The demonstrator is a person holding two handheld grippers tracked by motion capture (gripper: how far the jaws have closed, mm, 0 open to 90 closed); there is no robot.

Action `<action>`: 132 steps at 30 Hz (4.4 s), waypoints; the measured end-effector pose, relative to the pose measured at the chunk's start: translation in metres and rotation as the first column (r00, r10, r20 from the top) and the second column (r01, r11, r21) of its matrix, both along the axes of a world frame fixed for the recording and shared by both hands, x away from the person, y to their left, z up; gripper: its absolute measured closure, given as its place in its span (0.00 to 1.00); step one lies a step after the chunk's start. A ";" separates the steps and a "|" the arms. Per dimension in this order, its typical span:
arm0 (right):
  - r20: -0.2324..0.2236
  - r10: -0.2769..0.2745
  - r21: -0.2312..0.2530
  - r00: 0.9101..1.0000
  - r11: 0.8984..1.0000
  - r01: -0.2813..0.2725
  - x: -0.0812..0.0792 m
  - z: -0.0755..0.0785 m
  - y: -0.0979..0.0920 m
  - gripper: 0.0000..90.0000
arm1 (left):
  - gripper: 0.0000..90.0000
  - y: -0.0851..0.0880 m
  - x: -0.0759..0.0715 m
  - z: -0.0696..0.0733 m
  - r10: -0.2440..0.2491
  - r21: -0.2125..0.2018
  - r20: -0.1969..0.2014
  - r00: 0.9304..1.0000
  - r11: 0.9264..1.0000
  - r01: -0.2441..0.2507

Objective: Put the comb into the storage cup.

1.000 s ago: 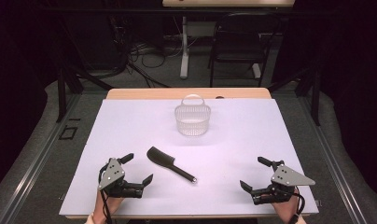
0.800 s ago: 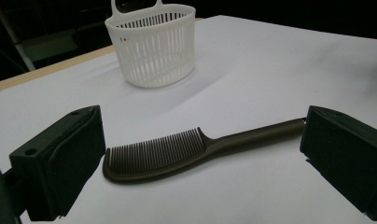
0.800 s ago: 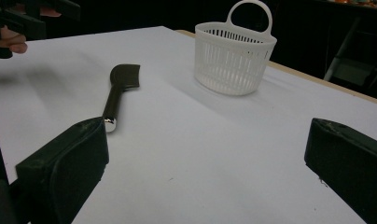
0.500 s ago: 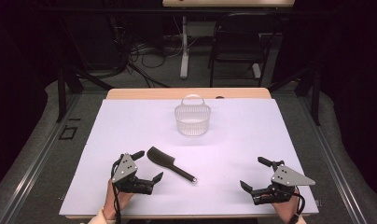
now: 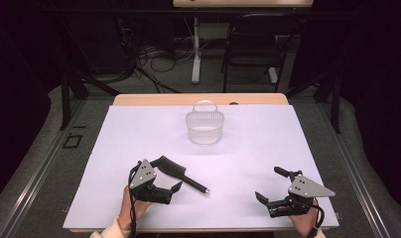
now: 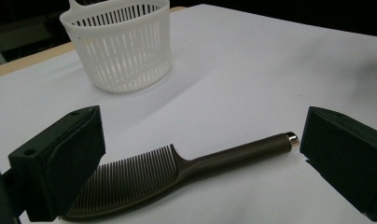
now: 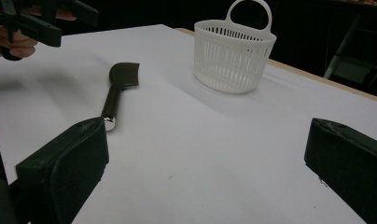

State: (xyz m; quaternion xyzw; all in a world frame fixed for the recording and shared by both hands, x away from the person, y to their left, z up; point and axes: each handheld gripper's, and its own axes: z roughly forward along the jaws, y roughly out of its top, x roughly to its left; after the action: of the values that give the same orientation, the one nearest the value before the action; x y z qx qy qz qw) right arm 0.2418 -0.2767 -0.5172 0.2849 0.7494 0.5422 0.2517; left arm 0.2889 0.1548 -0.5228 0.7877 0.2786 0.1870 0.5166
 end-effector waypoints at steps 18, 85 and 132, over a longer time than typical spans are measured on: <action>-0.010 0.000 -0.005 1.000 1.000 0.000 0.001 0.000 0.000 0.00 | 0.01 -0.029 0.012 0.001 0.003 0.047 -0.066 0.998 0.999 0.000; -0.019 0.006 -0.009 1.000 1.000 -0.006 0.002 -0.002 0.000 0.00 | 1.00 -0.106 0.022 -0.022 -0.123 0.180 -0.281 0.952 0.967 0.178; -0.022 0.006 -0.010 1.000 1.000 -0.006 0.002 -0.001 -0.002 0.00 | 1.00 -0.099 0.015 -0.014 -0.183 0.277 -0.408 0.894 0.908 0.313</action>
State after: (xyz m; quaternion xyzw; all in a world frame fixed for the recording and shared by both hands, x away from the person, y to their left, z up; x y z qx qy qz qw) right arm 0.2443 -0.2790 -0.5186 0.2872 0.7558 0.5359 0.2432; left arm 0.3038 0.0557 -0.5367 0.9144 0.2313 0.0100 0.3319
